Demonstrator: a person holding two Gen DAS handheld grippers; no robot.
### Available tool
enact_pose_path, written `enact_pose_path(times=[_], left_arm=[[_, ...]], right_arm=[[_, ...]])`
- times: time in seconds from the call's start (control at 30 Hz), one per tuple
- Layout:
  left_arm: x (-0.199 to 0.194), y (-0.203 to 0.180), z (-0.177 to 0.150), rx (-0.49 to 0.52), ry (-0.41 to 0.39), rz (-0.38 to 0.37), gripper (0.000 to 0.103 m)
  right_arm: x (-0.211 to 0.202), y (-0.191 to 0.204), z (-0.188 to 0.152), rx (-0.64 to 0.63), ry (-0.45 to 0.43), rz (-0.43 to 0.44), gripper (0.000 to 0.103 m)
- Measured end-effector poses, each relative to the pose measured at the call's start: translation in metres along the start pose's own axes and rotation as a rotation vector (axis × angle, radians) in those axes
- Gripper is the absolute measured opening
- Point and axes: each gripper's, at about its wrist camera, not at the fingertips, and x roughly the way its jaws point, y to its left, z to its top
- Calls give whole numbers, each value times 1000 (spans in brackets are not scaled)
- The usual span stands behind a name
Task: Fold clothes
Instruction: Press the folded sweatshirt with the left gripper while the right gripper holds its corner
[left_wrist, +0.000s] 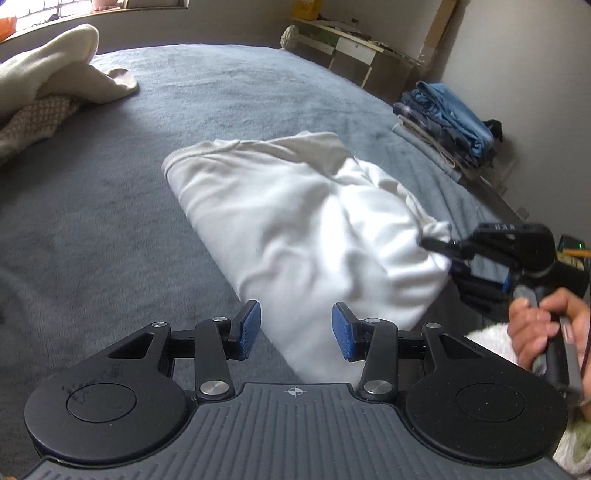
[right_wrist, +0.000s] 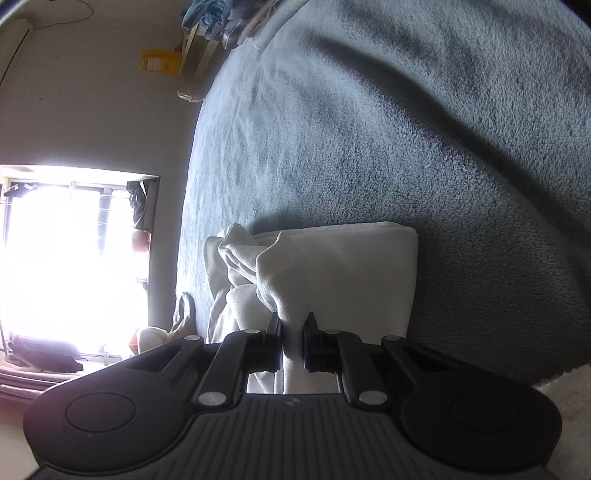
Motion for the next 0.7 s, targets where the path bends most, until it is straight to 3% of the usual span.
enact_pose_path(times=[0.23, 0.4, 0.53, 0.7], left_arm=[[5, -21, -43, 129, -25, -44, 53], [16, -35, -58, 241, -32, 46, 53], [17, -32, -60, 244, -75, 87, 53], [19, -29, -60, 236, -100, 73, 53]], right_arm=[[1, -1, -4, 29, 12, -1, 12], [7, 4, -5, 22, 41, -20, 17], [3, 4, -8, 28, 38, -39, 30], [5, 10, -7, -15, 57, -62, 34]])
